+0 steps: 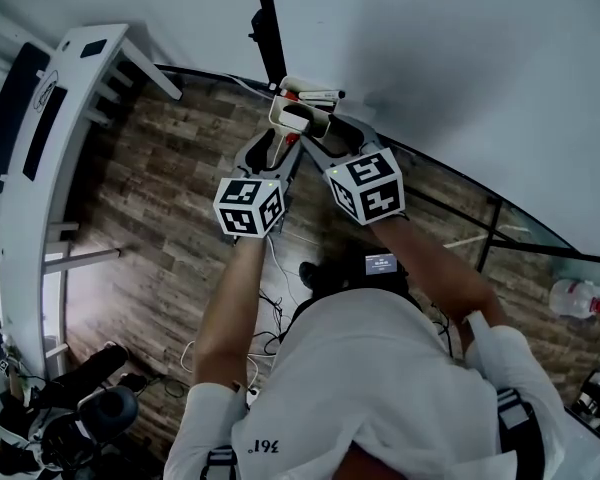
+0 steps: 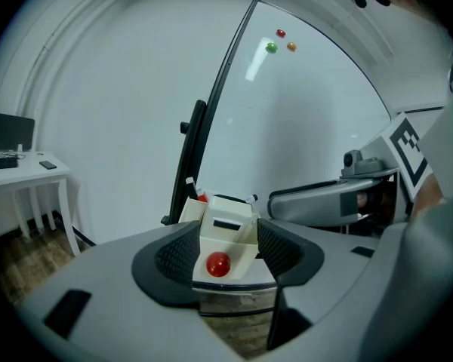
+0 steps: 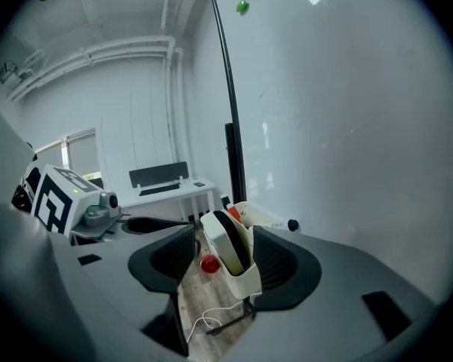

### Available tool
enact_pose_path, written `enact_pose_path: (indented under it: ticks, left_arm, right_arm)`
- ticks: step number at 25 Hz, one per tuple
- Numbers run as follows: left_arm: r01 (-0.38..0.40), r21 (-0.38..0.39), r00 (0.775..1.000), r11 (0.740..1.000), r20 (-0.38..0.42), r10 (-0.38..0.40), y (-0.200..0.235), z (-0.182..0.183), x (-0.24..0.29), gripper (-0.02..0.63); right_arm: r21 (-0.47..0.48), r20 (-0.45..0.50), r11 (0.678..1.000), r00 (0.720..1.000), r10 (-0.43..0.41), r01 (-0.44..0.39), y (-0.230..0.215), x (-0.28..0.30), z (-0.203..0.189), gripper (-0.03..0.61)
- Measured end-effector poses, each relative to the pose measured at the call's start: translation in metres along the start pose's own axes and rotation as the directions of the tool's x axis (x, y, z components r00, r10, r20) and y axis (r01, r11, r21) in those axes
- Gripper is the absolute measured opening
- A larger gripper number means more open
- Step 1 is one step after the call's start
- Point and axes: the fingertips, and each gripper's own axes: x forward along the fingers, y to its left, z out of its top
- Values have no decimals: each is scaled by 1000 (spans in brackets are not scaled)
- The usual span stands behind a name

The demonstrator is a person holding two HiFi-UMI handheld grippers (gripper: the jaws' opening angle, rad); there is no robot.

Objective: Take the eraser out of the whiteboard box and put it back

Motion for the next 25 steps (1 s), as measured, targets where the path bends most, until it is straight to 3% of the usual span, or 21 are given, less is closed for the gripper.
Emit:
enact_pose_path:
  ticks: [6, 25]
  left_arm:
    - [-13, 37, 1000, 999, -4, 13, -1, 3, 18, 279]
    - [-72, 77, 997, 994, 0, 72, 4, 3, 51, 279]
  right_arm:
    - [6, 18, 1000, 999, 26, -26, -2, -11, 2, 241]
    - [26, 5, 1000, 1000, 14, -14, -27, -41, -16, 241]
